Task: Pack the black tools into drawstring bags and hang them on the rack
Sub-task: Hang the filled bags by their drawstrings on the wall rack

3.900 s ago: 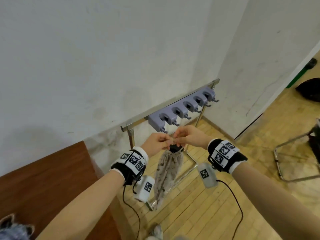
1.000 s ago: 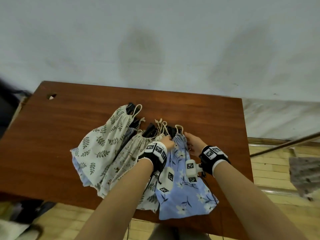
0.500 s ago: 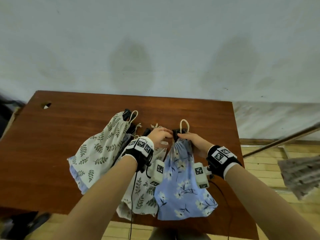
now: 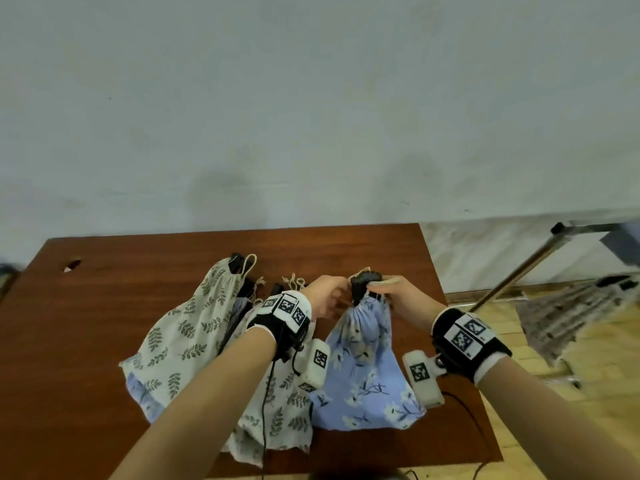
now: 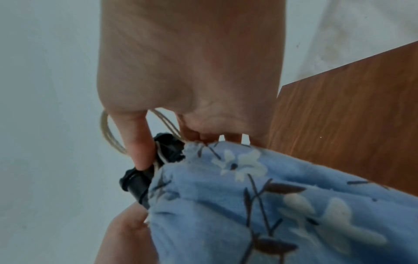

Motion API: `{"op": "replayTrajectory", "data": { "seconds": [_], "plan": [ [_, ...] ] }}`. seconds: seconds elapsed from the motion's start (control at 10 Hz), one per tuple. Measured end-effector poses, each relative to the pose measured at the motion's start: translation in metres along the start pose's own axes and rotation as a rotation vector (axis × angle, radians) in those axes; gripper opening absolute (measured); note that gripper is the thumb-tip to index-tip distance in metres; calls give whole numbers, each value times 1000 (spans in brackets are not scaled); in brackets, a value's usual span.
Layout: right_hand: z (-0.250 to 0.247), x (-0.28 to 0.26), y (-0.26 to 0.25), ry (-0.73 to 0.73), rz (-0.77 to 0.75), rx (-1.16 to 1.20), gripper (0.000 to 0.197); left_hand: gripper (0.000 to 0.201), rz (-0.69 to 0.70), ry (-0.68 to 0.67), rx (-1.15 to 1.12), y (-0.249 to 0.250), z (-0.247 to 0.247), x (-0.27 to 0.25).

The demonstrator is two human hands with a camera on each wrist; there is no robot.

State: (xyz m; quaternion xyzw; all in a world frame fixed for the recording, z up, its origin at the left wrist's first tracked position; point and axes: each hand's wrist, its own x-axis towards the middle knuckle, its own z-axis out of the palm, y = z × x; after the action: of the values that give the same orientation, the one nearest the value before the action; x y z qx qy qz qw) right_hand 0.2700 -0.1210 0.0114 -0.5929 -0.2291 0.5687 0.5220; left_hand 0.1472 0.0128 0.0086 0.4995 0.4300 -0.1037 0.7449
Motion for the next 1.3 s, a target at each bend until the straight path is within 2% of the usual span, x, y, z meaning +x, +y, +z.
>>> {"op": "replayTrajectory", "data": {
  "seconds": [0.1,0.2,0.3,0.5,0.6,0.7,0.8,0.9,1.0,1.1,1.3],
  "plan": [
    [0,-16,-2,38,-26,-13,24,27,29,-57,22,2,3,-3],
    [-1,-27,0,186,-114,-258,20,20,97,-10,93,6,15,-7],
    [1,-35,-2,329,-163,-367,21,19,156,24,117,9,24,-9],
    [-3,-33,-5,285,-126,-254,31,15,199,-13,35,10,31,-12],
    [-5,-38,-12,287,-215,-132,31,18,281,-80,66,14,26,-9],
    [-4,-48,-21,238,-295,-39,29,6,375,-144,106,21,24,-12],
    [2,-55,-28,194,-358,-207,23,10,436,-110,131,30,25,-13],
    [8,-61,-36,247,-416,-324,30,14,443,-117,105,35,23,-15],
    [11,-66,-41,241,-474,-296,36,16,436,-220,104,35,25,-22],
    [13,-71,-45,217,-529,-281,28,10,445,-322,109,37,33,-35],
    [11,-90,-53,319,-571,-253,25,16,451,-500,163,52,52,-63]
  ]
}}
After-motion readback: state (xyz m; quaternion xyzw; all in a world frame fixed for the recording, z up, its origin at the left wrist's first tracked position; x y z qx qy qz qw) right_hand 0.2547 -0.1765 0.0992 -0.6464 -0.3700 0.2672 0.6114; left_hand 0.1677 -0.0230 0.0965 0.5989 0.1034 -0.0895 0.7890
